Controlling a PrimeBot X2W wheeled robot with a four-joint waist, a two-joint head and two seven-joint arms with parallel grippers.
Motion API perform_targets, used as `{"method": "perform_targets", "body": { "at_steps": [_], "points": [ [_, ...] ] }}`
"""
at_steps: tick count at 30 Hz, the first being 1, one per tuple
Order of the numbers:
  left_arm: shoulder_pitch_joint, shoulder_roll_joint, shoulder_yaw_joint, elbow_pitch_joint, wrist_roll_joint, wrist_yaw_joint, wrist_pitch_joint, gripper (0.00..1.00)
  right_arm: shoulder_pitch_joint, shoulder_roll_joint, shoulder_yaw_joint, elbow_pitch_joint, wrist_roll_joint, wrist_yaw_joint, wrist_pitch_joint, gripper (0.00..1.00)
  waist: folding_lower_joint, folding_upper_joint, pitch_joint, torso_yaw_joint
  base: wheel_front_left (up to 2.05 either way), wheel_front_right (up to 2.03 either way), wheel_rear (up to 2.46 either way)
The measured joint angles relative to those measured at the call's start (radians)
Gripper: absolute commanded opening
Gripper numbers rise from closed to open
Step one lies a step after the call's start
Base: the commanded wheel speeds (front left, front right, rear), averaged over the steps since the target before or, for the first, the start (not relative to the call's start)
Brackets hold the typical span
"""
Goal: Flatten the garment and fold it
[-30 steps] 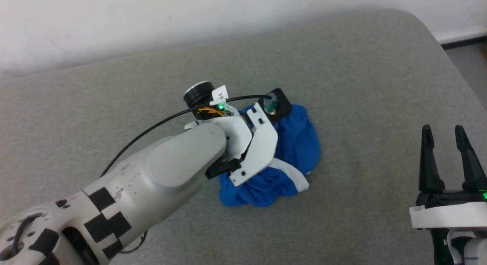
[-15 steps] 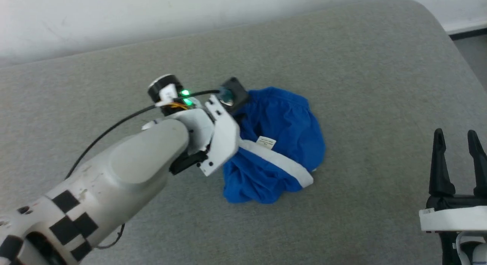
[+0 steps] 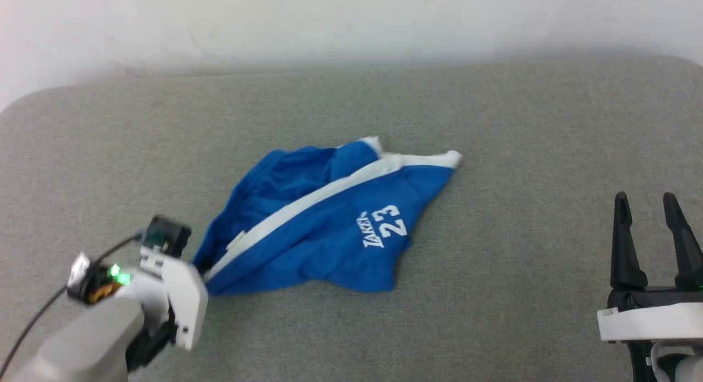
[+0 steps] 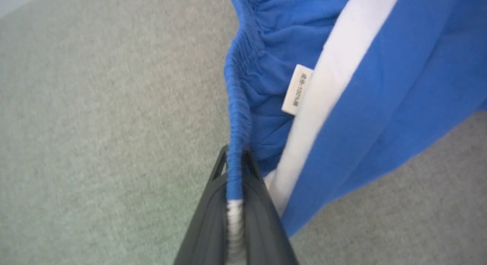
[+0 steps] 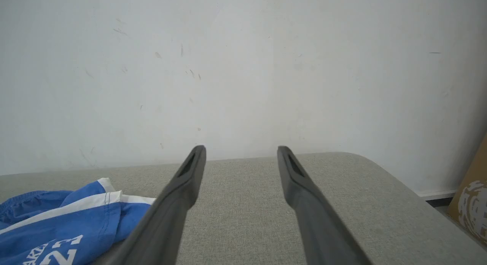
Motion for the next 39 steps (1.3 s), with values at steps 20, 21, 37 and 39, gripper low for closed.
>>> {"method": "perform_targets", "body": {
  "at_steps": [20,21,37,39],
  "points": [
    [0.12,-0.114,0.283,-0.166,0.167,0.28,-0.344,1.0,-0.203,-0.072,0.082,-0.002,-0.148,0.0,0.0,1.0,0.0001,0.0001,-0.08,0.111,0.0,0.0,0.0],
    [0.131,-0.129,0.336,-0.212,0.21,0.302,-0.344,1.0,-0.233,-0.1,0.102,0.009,-0.148,0.0,0.0,1.0,0.0001,0.0002,-0.079,0.119,0.0,0.0,0.0],
    [0.446,-0.432,0.805,-0.502,0.666,0.298,-0.344,1.0,-0.744,-0.599,0.984,0.345,0.465,0.0,0.486,1.0,0.0002,0.0002,0.027,0.222,0.0,0.0,0.0],
    [0.446,-0.466,0.834,-0.505,0.691,0.272,-0.344,1.0,-0.803,-0.637,1.065,0.351,0.55,0.0,0.568,1.0,0.0002,0.0002,0.047,0.234,0.0,0.0,0.0]
  ]
}}
